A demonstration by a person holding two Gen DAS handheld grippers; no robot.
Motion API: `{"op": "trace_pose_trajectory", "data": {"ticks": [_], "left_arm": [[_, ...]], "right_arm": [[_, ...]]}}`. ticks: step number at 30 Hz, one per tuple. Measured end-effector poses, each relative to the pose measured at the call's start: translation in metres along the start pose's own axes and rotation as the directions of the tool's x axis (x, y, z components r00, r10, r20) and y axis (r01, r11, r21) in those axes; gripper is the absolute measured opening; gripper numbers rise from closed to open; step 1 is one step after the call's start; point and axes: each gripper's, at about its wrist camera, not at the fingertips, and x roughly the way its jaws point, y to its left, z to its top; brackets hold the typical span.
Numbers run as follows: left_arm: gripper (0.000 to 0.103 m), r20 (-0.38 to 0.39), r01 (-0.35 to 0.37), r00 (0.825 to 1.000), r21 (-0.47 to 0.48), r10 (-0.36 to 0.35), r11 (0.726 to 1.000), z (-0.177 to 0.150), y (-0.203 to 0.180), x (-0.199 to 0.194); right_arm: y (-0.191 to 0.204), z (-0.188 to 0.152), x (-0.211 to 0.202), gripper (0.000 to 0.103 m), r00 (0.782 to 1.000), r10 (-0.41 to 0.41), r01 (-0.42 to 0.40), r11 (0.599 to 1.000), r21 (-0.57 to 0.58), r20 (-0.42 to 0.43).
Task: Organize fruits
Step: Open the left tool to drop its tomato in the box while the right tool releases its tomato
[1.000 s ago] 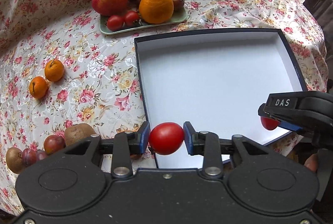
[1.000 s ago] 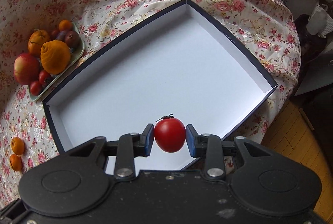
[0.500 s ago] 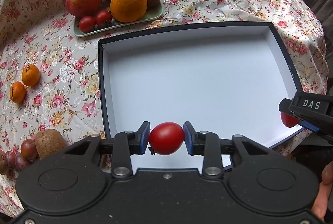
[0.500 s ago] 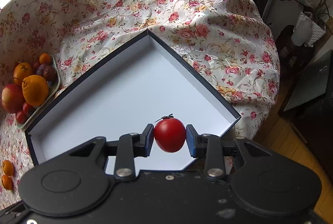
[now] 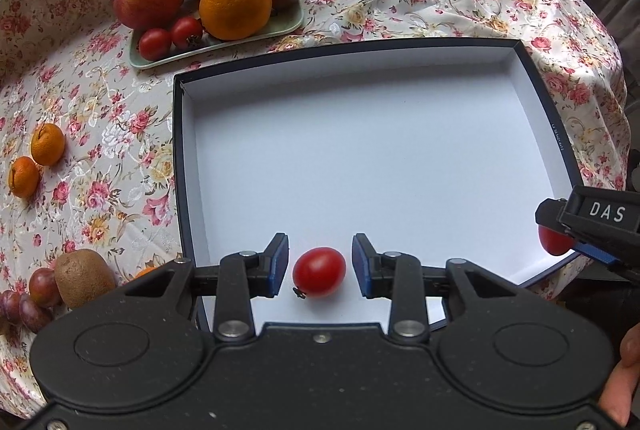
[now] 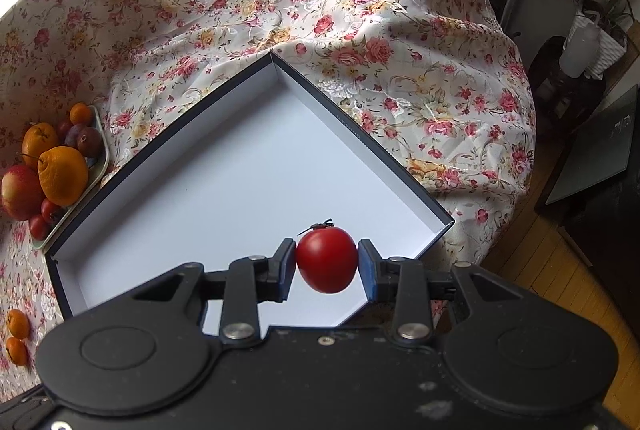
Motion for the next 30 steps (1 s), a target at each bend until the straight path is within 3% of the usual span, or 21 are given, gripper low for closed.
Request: {"op": "trace_pose_trajectory", "data": {"ticks": [13,30], "left_arm": [[0.044,-0.008,0.013,1.000,0.006,-0.013,1.000,-0.001,-0.001,0.000],[0.044,-0.022,-0.009,1.000,-0.015,0.009,1.000,-0.004,0.012,-0.005]], "right_arm": [[-0.003,0.002,-0.008,0.036,0.999,0.004,-0.006,0.999,0.039,0.041],[0.006,-0.001,-0.010,0.036,0.999,-0.032,0.033,0.999,0.033,-0.023]]}}
